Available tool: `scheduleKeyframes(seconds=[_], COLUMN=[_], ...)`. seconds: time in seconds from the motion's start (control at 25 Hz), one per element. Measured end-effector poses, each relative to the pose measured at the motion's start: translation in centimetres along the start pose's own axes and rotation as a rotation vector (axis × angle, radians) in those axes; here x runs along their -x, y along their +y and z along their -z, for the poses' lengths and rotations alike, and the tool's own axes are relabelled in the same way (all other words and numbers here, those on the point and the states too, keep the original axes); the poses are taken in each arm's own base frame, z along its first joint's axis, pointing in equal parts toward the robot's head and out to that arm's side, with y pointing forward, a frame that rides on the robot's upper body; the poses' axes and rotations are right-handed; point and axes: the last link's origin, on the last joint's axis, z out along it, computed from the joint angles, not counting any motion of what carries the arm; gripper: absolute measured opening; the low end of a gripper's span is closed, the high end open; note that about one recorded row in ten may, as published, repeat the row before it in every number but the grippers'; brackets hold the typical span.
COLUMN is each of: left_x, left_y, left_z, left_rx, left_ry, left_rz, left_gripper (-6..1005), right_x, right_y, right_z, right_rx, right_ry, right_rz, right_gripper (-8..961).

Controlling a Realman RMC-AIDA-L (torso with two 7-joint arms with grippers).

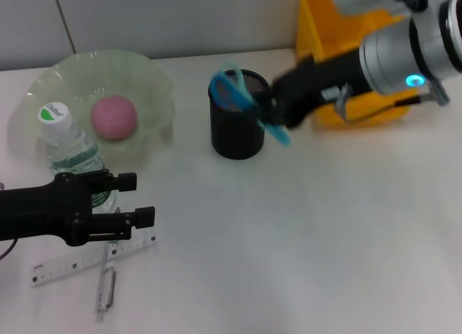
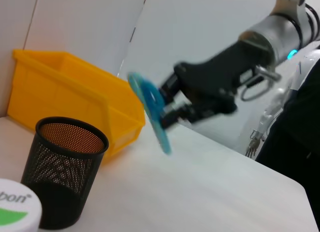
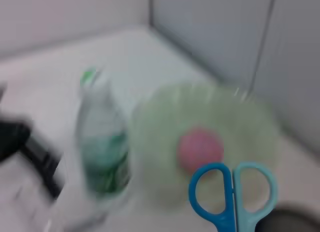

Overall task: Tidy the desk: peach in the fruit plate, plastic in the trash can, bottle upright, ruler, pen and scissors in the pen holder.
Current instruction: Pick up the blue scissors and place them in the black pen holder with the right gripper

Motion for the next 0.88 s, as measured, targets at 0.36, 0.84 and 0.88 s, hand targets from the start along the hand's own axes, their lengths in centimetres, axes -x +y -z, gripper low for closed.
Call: scheduleKeyframes(seconds=[0.36, 0.84, 0.88], left_x=[0.0, 0.1, 0.1], left_y=[0.0, 0.1, 0.1], left_z=[0.0, 0.0, 0.0], left_rx=[0.002, 0.003, 0.003], left_ry=[-0.002, -0.002, -0.002], left_rz=[0.001, -0.002, -0.002], left_gripper=[846, 846, 846], right_x=[-0.7, -3.6, -3.8], right_y=[-2.5, -4.1, -4.2], right_z=[-2.5, -6.1, -6.2], right_rx=[-0.097, -0.155, -0.161], right_ry=[-0.222, -0.258, -0.252], right_rz=[-0.073, -0.130, -0.137], right_gripper=[221, 224, 226])
